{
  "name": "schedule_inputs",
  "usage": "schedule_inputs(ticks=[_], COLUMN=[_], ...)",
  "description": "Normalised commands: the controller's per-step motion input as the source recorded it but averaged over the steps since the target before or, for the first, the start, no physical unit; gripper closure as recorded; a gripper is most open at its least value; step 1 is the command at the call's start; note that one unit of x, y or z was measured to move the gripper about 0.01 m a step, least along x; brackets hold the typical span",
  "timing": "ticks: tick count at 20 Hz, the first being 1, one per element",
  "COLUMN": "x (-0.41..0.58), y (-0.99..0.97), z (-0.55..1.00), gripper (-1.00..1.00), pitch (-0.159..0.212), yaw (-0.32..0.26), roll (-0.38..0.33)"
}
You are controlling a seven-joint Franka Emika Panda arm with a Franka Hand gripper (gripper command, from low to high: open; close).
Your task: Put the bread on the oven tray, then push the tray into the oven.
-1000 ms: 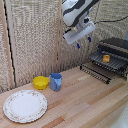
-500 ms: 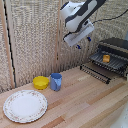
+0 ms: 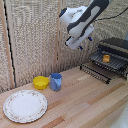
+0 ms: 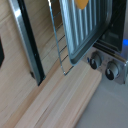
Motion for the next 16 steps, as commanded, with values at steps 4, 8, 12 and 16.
schedule_inputs(ticks=[4,8,12,16], x=[-0.107,-0.072,-0.065,-0.021], y=[-0.05,-0.04,-0.05,-0.06], z=[-0.14,-0.26,-0.37,-0.42], gripper=[-1.00,-1.00,-1.00,-1.00], pitch=[0.075,0.082,0.072,0.061], yaw=[0.212,0.228,0.251,0.276], roll=[-0.355,-0.338,-0.303,-0.270])
